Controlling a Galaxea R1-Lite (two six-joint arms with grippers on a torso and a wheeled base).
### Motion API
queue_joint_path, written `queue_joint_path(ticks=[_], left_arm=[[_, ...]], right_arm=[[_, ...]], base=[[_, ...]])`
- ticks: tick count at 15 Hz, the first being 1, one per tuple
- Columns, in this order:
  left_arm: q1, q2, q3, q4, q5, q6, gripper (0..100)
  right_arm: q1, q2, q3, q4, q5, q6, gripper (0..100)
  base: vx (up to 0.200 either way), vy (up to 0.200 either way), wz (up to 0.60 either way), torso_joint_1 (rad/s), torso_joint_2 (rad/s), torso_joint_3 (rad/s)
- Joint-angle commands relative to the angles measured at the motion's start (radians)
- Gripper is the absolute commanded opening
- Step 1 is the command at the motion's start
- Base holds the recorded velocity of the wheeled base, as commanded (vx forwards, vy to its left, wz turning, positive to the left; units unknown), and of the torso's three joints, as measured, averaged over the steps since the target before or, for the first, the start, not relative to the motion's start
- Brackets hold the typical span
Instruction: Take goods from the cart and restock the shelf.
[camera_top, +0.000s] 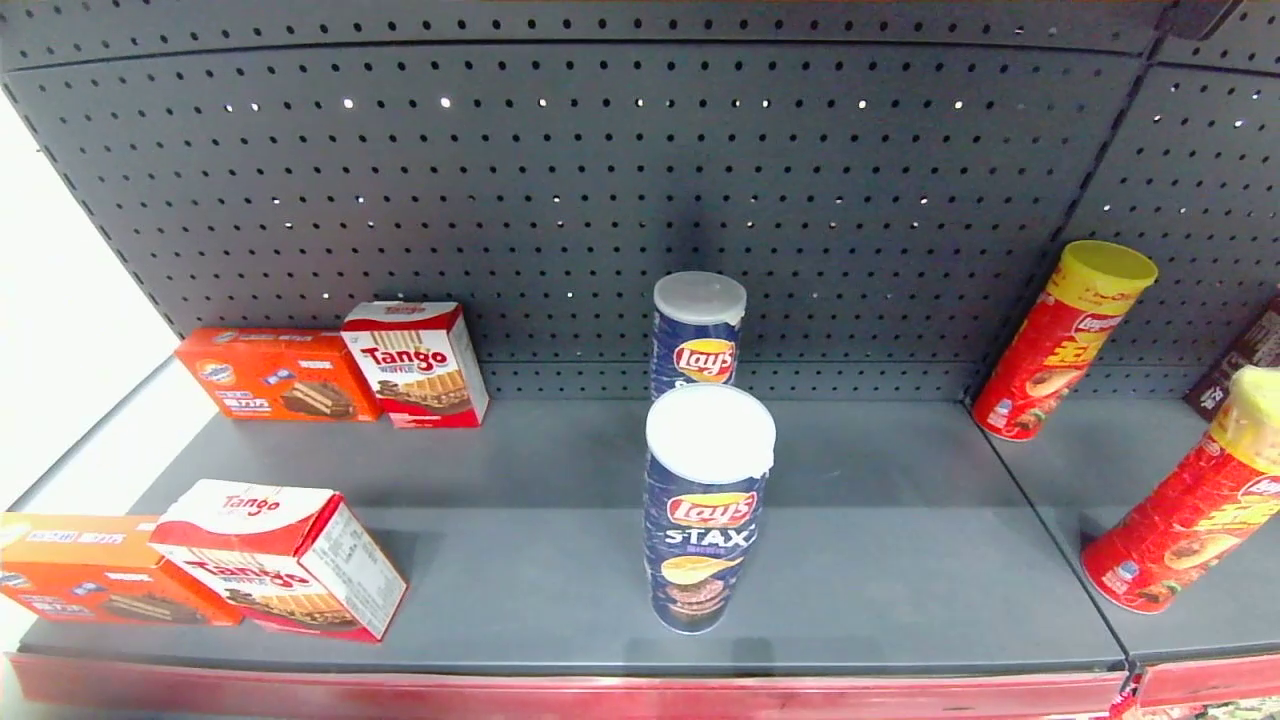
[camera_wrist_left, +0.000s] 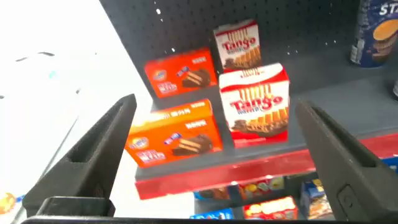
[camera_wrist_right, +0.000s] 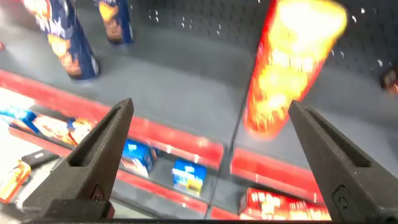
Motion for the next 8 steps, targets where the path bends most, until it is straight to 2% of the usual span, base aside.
queue_joint_path(ticks=[1,2,3,5,6,7,8], left_arm=[[0.004,-0.049,0.108,-0.02,-0.022,-0.033,100],[0.004,-0.05,0.176,-0.063,-0.059,-0.047,100],[0.006,-0.049,0.246,-0.166,-0.091,-0.05,100],[0.006,-0.049,0.282,-0.224,-0.09,-0.053,100],[0.003,-0.049,0.291,-0.223,-0.102,-0.079,100],[0.001,-0.049,0.331,-0.226,-0.16,-0.121,100],[0.003,-0.049,0.371,-0.235,-0.219,-0.128,100]], right_arm=[[-0.026,-0.216,0.104,0.079,-0.006,0.001,100],[-0.026,-0.216,0.139,0.062,-0.01,0.007,100],[-0.026,-0.216,0.162,0.016,-0.006,0.003,100],[-0.026,-0.216,0.216,-0.056,-0.003,0.011,100],[-0.026,-0.216,0.265,-0.161,-0.012,0.024,100],[-0.026,-0.216,0.303,-0.217,-0.016,0.026,100],[-0.026,-0.216,0.322,-0.24,-0.023,0.026,100]], base=[[0.0,0.0,0.0,0.0,0.0,0.0],[0.0,0.0,0.0,0.0,0.0,0.0],[0.0,0.0,0.0,0.0,0.0,0.0],[0.0,0.0,0.0,0.0,0.0,0.0],[0.0,0.0,0.0,0.0,0.0,0.0],[0.0,0.0,0.0,0.0,0.0,0.0],[0.0,0.0,0.0,0.0,0.0,0.0]])
